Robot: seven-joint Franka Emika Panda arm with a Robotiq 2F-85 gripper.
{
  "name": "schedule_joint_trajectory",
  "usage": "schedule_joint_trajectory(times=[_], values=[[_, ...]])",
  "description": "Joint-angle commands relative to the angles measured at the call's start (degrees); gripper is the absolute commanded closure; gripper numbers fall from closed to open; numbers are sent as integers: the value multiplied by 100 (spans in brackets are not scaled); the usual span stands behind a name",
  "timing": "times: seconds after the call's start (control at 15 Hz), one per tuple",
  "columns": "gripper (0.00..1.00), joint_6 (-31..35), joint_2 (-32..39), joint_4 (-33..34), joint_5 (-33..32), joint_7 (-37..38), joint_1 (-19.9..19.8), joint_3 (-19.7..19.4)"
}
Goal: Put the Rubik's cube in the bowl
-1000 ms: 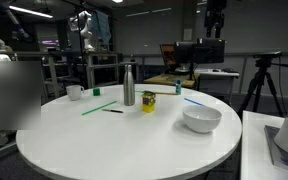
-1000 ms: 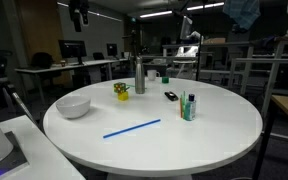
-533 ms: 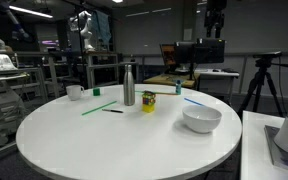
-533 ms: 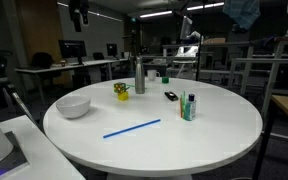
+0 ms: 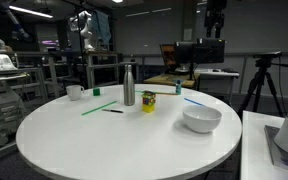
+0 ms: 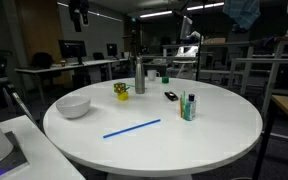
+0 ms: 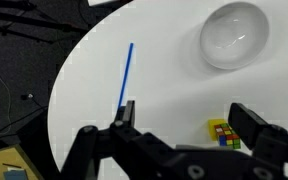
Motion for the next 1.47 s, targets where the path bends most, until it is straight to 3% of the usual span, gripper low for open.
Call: schedule_joint_trajectory(times=[0.0,0.27,0.53,0.93,1.4], values=[[0,-21,4,16,-38,37,73,-55],[0,334,10,-85,-44,-101,120,-142],[0,1191,219,-229,-49,-323,152,-294],[0,2143,1167,13,-33,-374,162,-224],[0,2427,2338,811,128,-210,506,80]])
